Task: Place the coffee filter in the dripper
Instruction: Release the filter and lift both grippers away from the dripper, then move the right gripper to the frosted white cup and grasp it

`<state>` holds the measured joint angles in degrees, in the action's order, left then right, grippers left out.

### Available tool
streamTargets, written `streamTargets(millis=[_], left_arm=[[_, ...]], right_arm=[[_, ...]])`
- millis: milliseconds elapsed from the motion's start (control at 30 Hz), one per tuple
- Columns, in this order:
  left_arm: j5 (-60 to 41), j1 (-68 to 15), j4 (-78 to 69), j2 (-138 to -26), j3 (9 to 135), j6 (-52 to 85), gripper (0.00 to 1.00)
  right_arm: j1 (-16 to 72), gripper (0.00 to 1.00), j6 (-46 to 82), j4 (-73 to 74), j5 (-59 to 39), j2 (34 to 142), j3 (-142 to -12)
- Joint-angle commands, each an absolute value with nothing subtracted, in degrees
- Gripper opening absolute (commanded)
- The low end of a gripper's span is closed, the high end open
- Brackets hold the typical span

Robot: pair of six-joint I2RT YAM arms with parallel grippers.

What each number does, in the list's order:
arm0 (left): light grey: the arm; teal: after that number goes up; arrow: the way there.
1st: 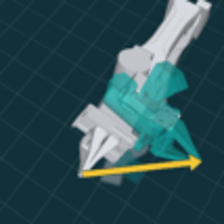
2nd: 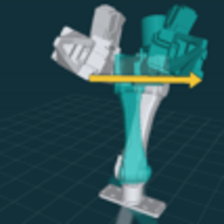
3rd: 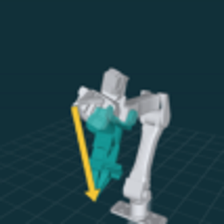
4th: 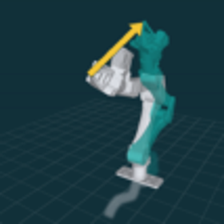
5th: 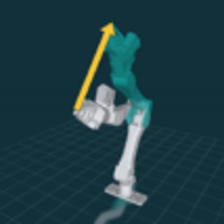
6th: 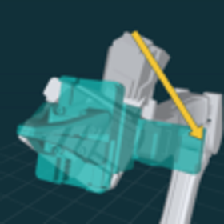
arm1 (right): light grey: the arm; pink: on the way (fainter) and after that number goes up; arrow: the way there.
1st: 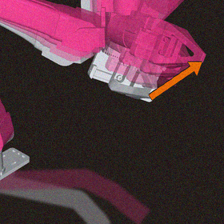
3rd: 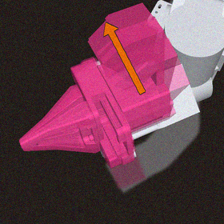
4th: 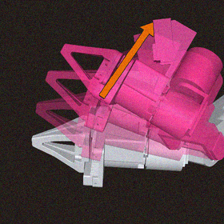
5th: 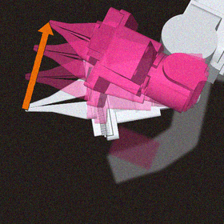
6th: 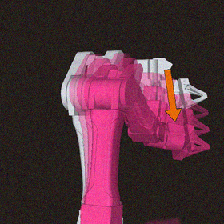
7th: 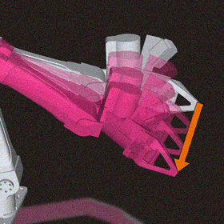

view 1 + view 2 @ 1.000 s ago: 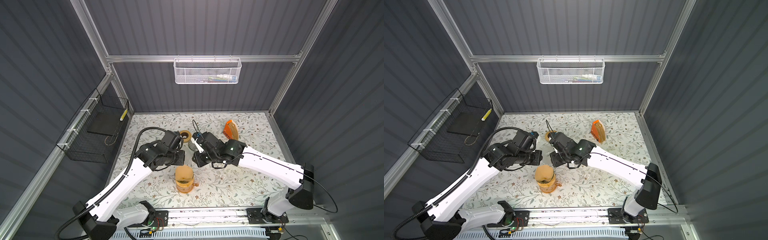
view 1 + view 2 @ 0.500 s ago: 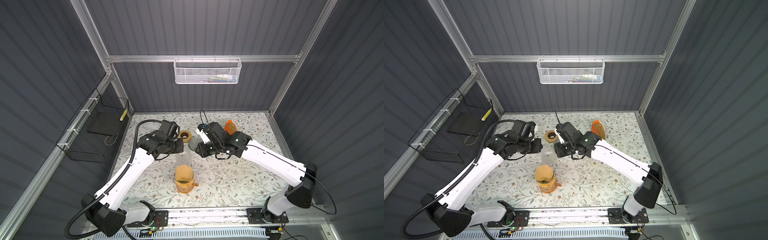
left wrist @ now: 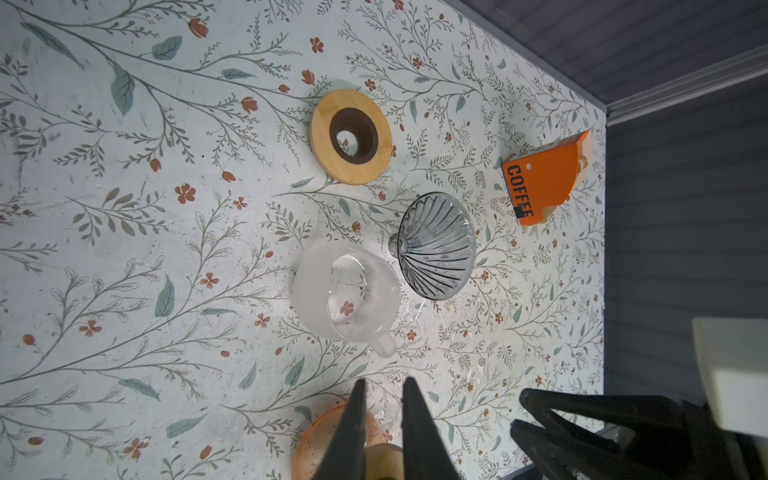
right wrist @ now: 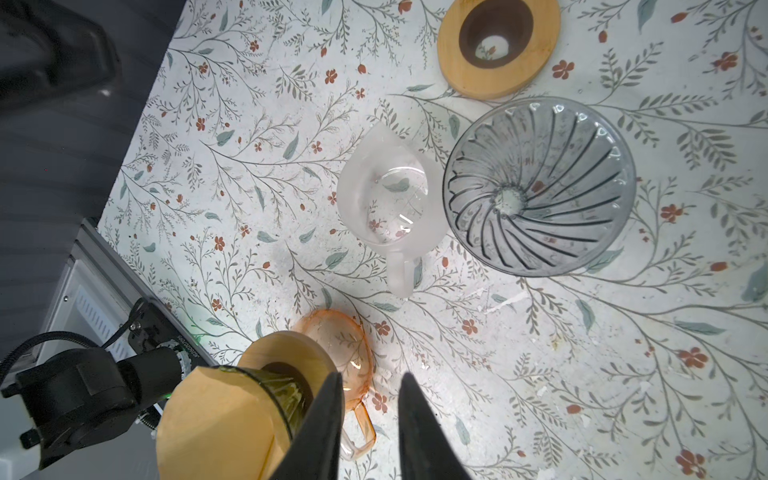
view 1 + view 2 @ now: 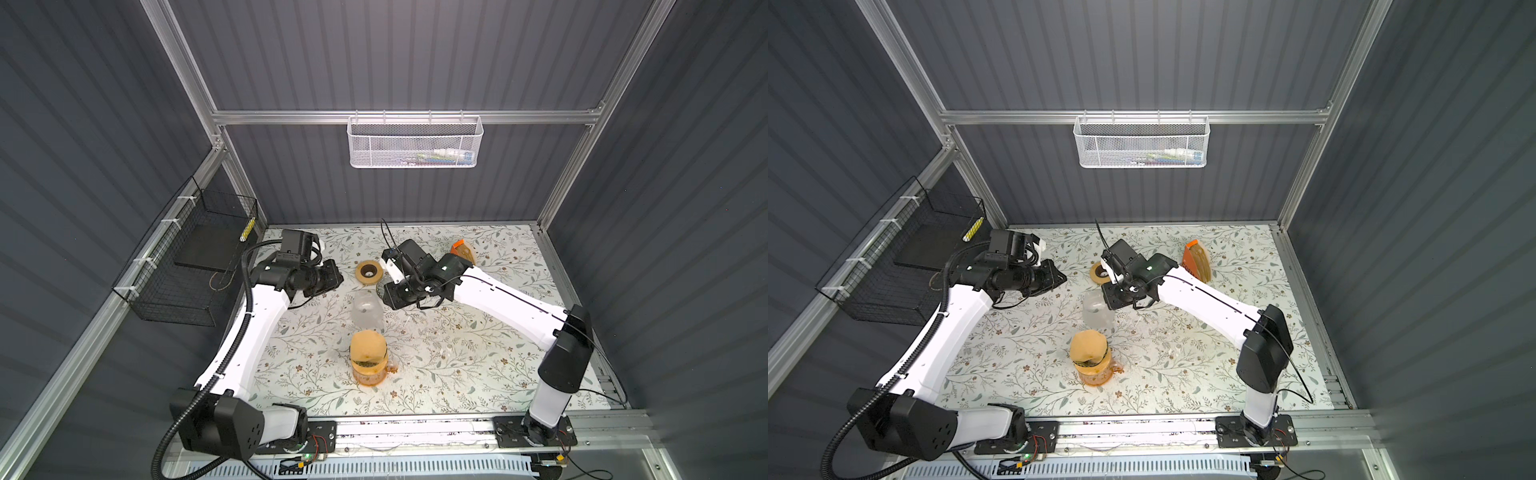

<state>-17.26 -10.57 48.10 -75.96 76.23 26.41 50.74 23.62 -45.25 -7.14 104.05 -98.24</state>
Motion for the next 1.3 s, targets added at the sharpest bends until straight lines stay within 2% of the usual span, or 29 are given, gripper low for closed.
streamTargets(millis=[0,267,667,1267], left_arm=[[-23.84,-8.24,47.12,-77.05,75.76,25.25,0.25],[-25.40,-6.24,46.98,-78.45,75.15,25.06,0.33],[-25.40,-6.24,46.83,-77.43,72.03,26.15,0.31],[-25.66,-6.18,45.98,-78.49,70.10,25.84,0.29]], right_arm=[[50.45,0.28,21.55,-45.75,-7.39,105.98,-99.94],[50.27,0.33,21.27,-41.64,-8.65,108.52,-95.54],[50.45,0.33,19.01,-39.53,-10.09,113.26,-92.99],[51.39,0.34,16.70,-40.62,-10.11,119.28,-97.05]])
